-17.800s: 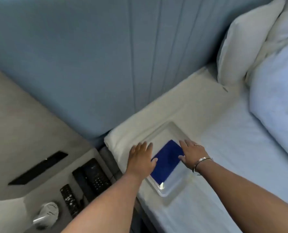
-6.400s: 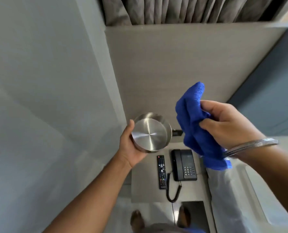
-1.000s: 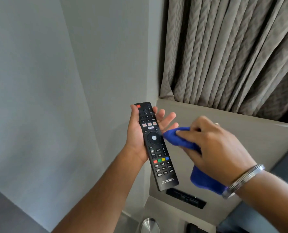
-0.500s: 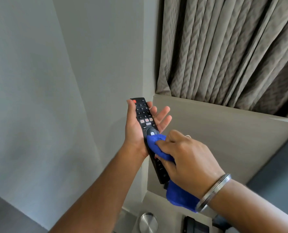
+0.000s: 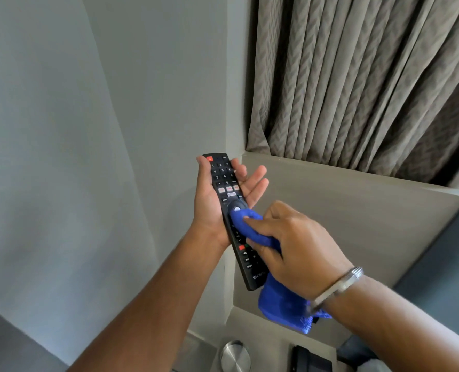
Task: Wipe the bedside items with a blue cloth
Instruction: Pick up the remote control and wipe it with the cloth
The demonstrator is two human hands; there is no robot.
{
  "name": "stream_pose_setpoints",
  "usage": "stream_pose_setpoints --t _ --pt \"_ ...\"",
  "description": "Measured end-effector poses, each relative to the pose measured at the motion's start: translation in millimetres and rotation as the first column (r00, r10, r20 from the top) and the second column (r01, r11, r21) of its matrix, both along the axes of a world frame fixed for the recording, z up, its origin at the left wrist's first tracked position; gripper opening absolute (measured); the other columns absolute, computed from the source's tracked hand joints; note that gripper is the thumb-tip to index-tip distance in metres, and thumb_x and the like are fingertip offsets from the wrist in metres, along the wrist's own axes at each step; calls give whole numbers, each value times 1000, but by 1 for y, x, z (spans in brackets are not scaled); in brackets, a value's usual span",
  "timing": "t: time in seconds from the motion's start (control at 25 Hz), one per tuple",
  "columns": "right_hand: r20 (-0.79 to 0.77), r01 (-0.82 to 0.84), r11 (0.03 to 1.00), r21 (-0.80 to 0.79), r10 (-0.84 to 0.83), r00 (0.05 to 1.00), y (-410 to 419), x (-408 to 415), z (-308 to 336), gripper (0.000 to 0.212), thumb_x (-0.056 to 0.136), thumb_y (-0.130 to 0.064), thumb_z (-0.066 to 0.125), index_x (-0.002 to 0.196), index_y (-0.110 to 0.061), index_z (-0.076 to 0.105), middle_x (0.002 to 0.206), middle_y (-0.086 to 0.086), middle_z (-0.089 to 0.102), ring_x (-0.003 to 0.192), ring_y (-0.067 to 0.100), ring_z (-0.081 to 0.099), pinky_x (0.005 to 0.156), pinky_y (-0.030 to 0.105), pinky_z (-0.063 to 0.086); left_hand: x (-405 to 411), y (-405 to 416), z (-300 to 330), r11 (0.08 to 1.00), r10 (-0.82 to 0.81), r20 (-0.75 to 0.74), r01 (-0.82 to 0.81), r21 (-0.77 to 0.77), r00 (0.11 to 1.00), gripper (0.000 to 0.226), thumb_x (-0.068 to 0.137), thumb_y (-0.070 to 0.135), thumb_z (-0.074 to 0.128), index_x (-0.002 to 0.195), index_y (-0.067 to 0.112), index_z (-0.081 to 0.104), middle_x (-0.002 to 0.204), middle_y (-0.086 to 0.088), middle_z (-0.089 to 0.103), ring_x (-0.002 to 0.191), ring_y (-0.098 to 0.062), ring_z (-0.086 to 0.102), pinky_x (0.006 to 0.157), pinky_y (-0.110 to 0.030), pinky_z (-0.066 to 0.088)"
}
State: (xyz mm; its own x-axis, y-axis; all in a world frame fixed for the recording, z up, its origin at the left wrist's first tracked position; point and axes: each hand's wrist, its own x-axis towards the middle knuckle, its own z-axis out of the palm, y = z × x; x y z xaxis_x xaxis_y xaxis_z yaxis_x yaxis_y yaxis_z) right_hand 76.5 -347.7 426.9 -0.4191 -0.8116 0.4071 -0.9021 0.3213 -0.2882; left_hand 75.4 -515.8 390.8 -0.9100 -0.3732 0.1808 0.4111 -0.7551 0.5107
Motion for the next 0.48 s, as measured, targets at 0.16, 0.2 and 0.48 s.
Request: stream_pose_setpoints --t 0.16,0.2,0.48 --pt "-1 -140 969 203 143 990 29 3 -6 30 83 -27 55 110 -36 64 90 -5 52 69 21 52 61 35 51 -1 -12 -4 999 13 7 -14 48 1000 64 89 71 49 90 10 68 77 -2 67 106 -34 71 81 -45 62" --pt "-14 -151 954 259 160 987 36 2 -6 30 81 -27 55 108 -36 64 89 -5 53 68 21 51 59 36 51 -1 -14 -7 998 8 12 -9 56 1000 64 89 72 47 89 11 67 75 -2 67 104 -33 71 81 -45 62" --pt "-77 -6 999 53 10 997 23 4 -13 27 82 -22 59 107 -29 66 88 0 52 67 26 52 57 39 52 -5 -8 -4 996 -85 -19 86 34 996 64 90 72 42 99 13 64 79 0 71 101 -30 72 83 -49 61"
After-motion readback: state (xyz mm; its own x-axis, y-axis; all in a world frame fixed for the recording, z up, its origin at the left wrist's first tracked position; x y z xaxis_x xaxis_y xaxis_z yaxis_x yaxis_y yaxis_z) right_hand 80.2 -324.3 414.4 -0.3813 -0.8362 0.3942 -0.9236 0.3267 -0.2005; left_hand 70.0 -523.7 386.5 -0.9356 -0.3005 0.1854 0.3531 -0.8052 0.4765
